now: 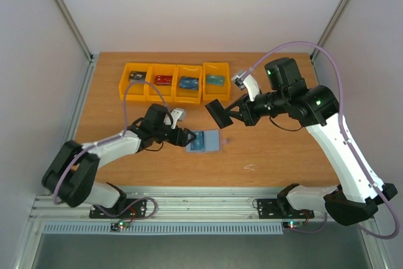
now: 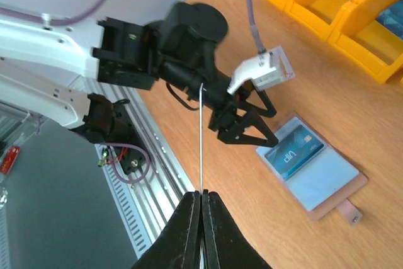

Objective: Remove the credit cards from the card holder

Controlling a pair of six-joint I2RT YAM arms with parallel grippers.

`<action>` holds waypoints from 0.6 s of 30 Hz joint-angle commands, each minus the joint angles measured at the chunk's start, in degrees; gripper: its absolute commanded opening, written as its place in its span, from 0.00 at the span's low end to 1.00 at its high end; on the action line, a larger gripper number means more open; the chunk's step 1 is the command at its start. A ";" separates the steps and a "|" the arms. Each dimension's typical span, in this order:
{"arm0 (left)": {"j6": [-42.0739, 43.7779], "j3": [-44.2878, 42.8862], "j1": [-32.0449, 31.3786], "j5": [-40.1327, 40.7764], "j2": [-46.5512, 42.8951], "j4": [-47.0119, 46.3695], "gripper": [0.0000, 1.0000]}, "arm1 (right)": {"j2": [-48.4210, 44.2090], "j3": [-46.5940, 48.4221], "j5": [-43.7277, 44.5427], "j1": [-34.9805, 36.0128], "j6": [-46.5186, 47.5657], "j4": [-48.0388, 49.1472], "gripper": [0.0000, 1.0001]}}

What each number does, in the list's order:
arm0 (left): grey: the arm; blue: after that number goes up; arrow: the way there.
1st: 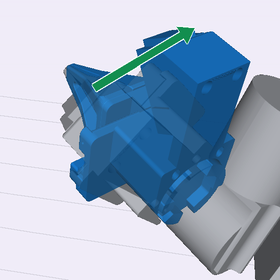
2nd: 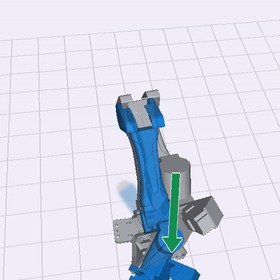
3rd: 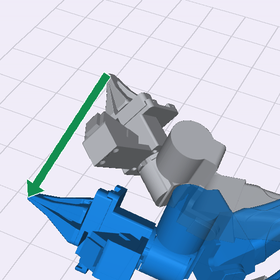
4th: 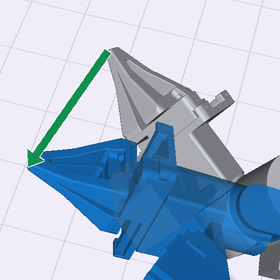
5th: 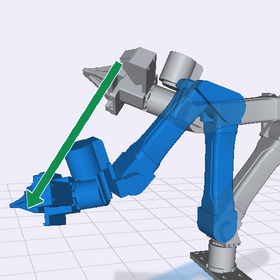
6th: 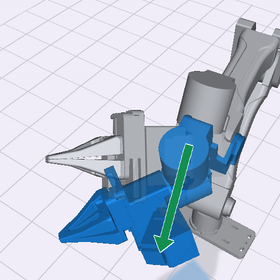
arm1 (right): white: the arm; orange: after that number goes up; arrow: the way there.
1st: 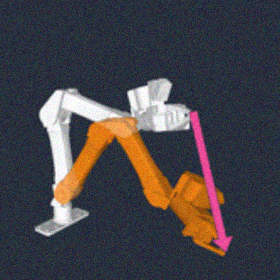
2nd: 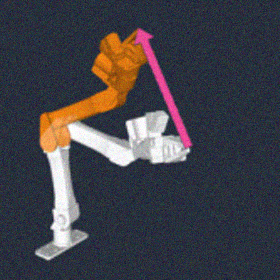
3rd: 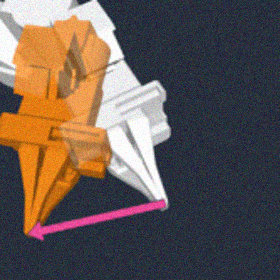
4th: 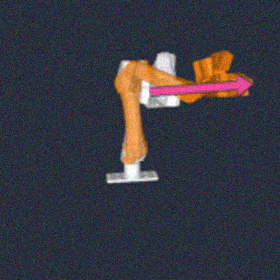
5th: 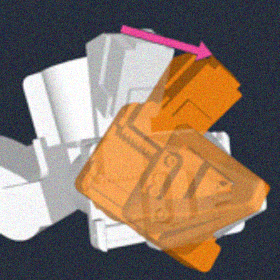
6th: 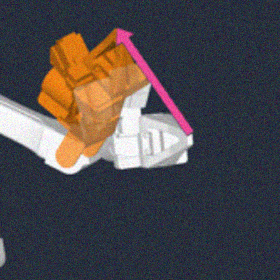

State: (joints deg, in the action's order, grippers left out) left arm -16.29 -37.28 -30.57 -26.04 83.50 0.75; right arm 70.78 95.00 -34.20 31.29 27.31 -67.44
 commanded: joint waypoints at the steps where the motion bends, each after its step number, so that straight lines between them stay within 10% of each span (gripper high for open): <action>1: 8.12 -0.93 -0.15 -10.48 -10.57 1.94 0.83 | 3.15 5.79 -0.16 -0.21 2.57 -5.37 0.01; 9: 29.82 -15.20 3.45 -32.39 -27.62 25.04 0.88 | 6.63 12.04 -3.52 5.02 7.42 -10.77 0.01; 18: 30.69 -23.84 5.87 -38.95 -32.77 31.55 0.90 | 11.87 16.67 -4.06 16.59 9.68 -13.07 0.01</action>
State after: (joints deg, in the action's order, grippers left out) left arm 13.82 -60.69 -24.97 -60.38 51.42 29.23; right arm 80.23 108.75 -37.56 43.92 34.68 -77.78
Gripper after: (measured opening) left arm 0.902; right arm 0.013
